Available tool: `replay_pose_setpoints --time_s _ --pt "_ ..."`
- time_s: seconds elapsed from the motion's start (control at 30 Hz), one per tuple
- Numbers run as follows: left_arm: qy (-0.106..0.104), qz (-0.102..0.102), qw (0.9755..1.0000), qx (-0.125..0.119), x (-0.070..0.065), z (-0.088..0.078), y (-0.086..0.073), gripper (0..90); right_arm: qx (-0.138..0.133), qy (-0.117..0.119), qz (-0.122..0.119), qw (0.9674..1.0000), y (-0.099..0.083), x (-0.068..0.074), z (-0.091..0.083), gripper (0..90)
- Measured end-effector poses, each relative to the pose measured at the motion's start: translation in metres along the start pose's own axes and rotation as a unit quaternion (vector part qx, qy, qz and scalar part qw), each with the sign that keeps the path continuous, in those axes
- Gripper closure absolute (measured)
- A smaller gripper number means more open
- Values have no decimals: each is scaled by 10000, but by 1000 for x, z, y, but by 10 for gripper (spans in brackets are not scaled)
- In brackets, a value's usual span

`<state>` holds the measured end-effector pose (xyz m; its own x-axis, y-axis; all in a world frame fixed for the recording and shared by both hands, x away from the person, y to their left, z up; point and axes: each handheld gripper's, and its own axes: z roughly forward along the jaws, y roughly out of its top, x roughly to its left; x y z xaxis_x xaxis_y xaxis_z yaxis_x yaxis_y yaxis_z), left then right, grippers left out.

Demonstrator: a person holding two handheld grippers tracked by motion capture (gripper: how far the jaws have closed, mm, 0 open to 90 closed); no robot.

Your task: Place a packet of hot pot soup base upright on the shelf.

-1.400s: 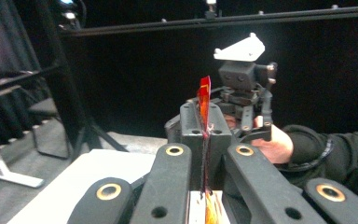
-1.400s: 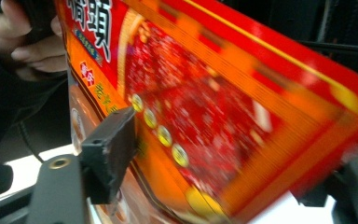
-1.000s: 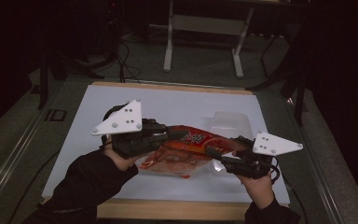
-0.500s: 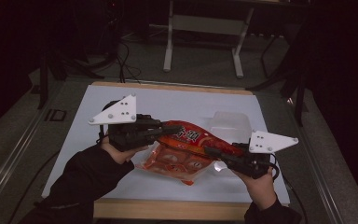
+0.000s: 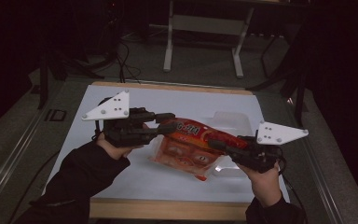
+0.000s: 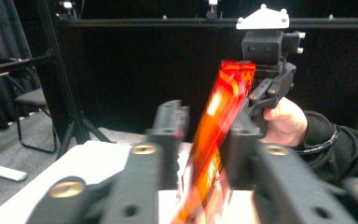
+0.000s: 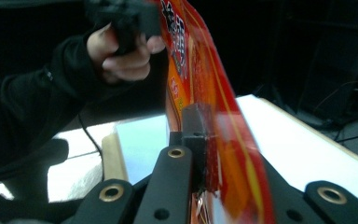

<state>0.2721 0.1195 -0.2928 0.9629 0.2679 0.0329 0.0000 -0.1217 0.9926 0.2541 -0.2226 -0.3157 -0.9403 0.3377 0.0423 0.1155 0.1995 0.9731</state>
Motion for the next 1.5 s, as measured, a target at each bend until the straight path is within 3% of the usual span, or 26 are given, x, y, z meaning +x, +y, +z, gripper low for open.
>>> replay_pose_setpoints --time_s 0.03,0.1,0.13,0.17,0.23,0.3,0.37,0.5,0.53,0.67,0.7,0.83,0.9,0.97,1.0,1.03,1.13,1.17,1.27,1.3,1.5 --pt "25 -18 10000 -18 1 0 -1 679 0 0 0 10000 0 0 0 900" --pt "49 -20 9999 -94 1 -2 -4 450 -145 -75 30 9999 6 -3 -8 900" --pt "125 -12 9999 -106 1 -3 -5 450 -145 -75 30 9999 6 -3 -8 900" --pt "181 7 9998 -127 0 -4 -8 351 -193 -204 6 9996 12 -5 -14 900" --pt "246 3 9996 -151 0 -5 -12 306 -207 -283 -27 9994 15 -6 -17 900" --pt "264 -23 9995 -194 1 -7 -19 177 -249 -415 -23 9988 21 -8 -22 900" --pt "544 113 9983 -183 -1 -8 -27 141 -272 -617 33 9977 27 -13 -31 900" --pt "533 -32 9986 -14 -2 -9 -42 54 -304 -764 107 9966 32 -19 -37 900" --pt "590 -20 9982 63 -3 -9 -49 20 -311 -916 98 9953 35 -23 -42 900" --pt "716 -94 9973 104 -5 -12 -71 20 -318 -1135 92 9930 39 -29 -48 900" --pt "798 -84 9968 29 -5 -15 -84 20 -330 -1284 90 9911 42 -34 -52 900" --pt "847 -154 9963 8 -5 -22 -103 20 -335 -1502 68 9881 46 -39 -58 900" --pt "929 -241 9953 153 -3 -25 -115 20 -335 -1602 87 9865 47 -43 -62 900" --pt "1075 -320 9932 325 -2 -30 -132 20 -332 -1806 188 9828 47 -51 -68 900" --pt "1075 -320 9932 325 -2 -30 -132 20 -332 -1806 188 9828 47 -51 -68 900" --pt "1126 -349 9924 349 -2 -32 -138 20 -363 -1920 255 9804 45 -55 -71 900" --pt "1260 -472 9905 296 -2 -38 -151 20 -378 -2040 363 9776 39 -61 -76 900" --pt "1396 -530 9885 222 -3 -42 -160 20 -360 -2105 390 9762 36 -63 -77 900" --pt "1494 -575 9870 175 -3 -45 -167 21 -332 -2179 454 9744 30 -67 -79 900" --pt "1593 -562 9855 142 -5 -48 -174 21 -275 -2255 480 9727 25 -70 -80 900" --pt "1787 -500 9826 118 -9 -55 -186 21 -153 -2408 620 9685 9 -76 -83 900"
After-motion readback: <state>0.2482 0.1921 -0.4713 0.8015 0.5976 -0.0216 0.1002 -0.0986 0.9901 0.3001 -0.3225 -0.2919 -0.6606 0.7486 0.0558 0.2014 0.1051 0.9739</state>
